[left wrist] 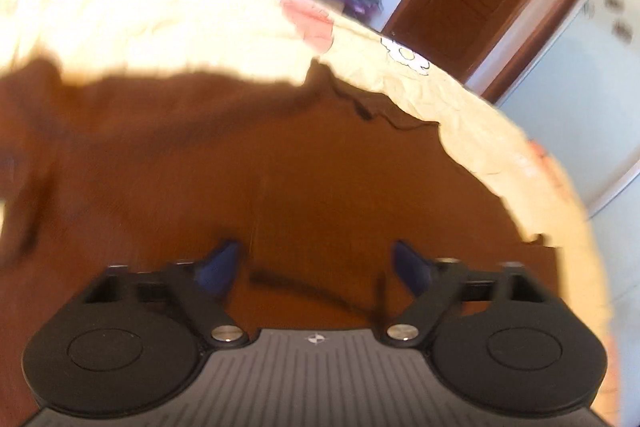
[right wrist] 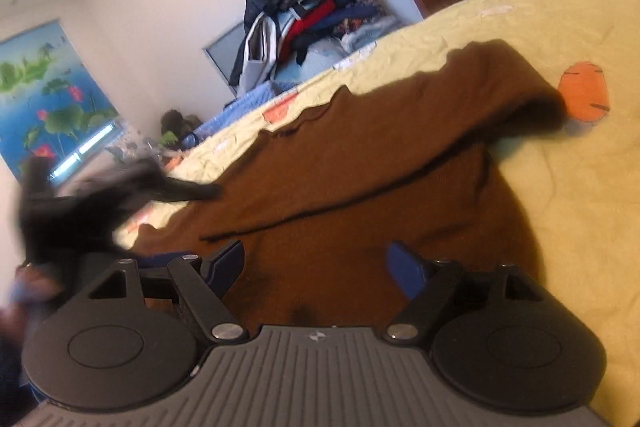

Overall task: Fold small clothes
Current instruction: 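Grasp a brown sleeve with the left gripper and fold it across the body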

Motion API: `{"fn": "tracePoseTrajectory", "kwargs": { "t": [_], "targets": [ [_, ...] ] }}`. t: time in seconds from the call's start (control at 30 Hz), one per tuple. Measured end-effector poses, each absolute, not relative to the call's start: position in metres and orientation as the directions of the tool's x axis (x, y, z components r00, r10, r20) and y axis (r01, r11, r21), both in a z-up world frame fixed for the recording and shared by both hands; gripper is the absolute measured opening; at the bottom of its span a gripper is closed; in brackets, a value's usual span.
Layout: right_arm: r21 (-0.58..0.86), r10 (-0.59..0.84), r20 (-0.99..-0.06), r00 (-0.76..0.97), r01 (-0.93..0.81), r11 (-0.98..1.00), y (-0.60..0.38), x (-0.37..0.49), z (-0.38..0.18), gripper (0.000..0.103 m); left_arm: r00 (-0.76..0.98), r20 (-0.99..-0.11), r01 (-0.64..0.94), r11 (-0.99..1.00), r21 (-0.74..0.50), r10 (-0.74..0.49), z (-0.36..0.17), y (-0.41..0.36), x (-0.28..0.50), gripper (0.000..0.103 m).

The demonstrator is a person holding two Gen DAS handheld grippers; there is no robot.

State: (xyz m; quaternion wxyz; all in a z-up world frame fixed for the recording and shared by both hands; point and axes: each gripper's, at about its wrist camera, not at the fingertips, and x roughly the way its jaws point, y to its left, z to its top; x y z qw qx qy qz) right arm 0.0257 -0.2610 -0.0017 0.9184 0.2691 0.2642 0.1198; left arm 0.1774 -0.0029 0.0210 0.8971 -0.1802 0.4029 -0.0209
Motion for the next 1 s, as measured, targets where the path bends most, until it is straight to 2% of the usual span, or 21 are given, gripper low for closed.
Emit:
{"fn": "tracePoseTrajectory", "kwargs": {
  "t": [0.07, 0.1, 0.17, 0.3, 0.43, 0.5, 0.57, 0.63, 0.77, 0.83, 0.87, 0.93, 0.97, 1.0],
  "targets": [
    [0.573, 0.37, -0.412, 0.833, -0.08, 0.816, -0.262, 0.03, -0.005, 0.08, 0.67, -0.739, -0.116, 0.971, -0.208, -0.078, 0.02, -0.019, 0.19, 0.012],
    [0.582, 0.374, -0.407, 0.833, -0.079, 0.809, -0.263, 0.03, -0.005, 0.08, 0.671, -0.739, -0.11, 0.977, -0.184, -0.064, 0.02, -0.023, 0.194, 0.01],
    [0.595, 0.379, -0.401, 0.834, -0.078, 0.8, -0.266, 0.027, -0.008, 0.08, 0.688, -0.725, -0.101, 0.984, -0.147, -0.037, 0.028, -0.026, 0.195, 0.01],
    [0.6, 0.385, -0.397, 0.833, -0.082, 0.796, -0.266, 0.027, -0.008, 0.081, 0.798, -0.602, -0.09, 0.994, -0.068, 0.031, 0.063, -0.007, 0.176, 0.01],
    [0.612, 0.396, -0.389, 0.832, -0.088, 0.786, -0.268, 0.028, -0.009, 0.083, 0.839, -0.517, -0.209, 0.978, -0.02, 0.169, 0.083, 0.045, 0.158, 0.009],
    [0.612, 0.398, -0.388, 0.831, -0.09, 0.785, -0.268, 0.028, -0.008, 0.083, 0.822, -0.525, -0.26, 0.966, -0.006, 0.218, 0.079, 0.07, 0.157, 0.009],
    [0.609, 0.398, -0.39, 0.831, -0.092, 0.788, -0.267, 0.029, -0.008, 0.084, 0.782, -0.572, -0.295, 0.955, 0.009, 0.247, 0.065, 0.091, 0.163, 0.01],
    [0.607, 0.398, -0.391, 0.83, -0.092, 0.789, -0.266, 0.029, -0.008, 0.085, 0.743, -0.622, -0.293, 0.956, 0.029, 0.246, 0.045, 0.101, 0.171, 0.01],
    [0.594, 0.396, -0.399, 0.827, -0.096, 0.799, -0.262, 0.029, -0.006, 0.086, 0.696, -0.665, -0.245, 0.96, 0.134, 0.27, 0.014, 0.087, 0.169, 0.011],
    [0.581, 0.395, -0.416, 0.819, -0.094, 0.808, -0.263, 0.031, -0.002, 0.085, 0.706, -0.633, -0.268, 0.947, 0.178, 0.318, 0.019, 0.08, 0.158, 0.017],
    [0.563, 0.385, -0.431, 0.816, -0.09, 0.821, -0.263, 0.032, 0.003, 0.085, 0.721, -0.602, -0.294, 0.938, 0.182, 0.343, 0.028, 0.08, 0.146, 0.025],
    [0.53, 0.36, -0.41, 0.838, -0.102, 0.842, -0.267, 0.038, 0.022, 0.086, 0.788, -0.506, -0.327, 0.935, 0.137, 0.35, 0.051, 0.08, 0.118, 0.05],
    [0.52, 0.352, -0.392, 0.85, -0.111, 0.847, -0.269, 0.045, 0.032, 0.087, 0.829, -0.455, -0.322, 0.943, 0.089, 0.326, 0.06, 0.078, 0.107, 0.085],
    [0.504, 0.341, -0.382, 0.859, -0.116, 0.856, -0.27, 0.056, 0.043, 0.089, 0.862, -0.423, -0.293, 0.955, 0.039, 0.281, 0.065, 0.074, 0.101, 0.103]
  ]
}}
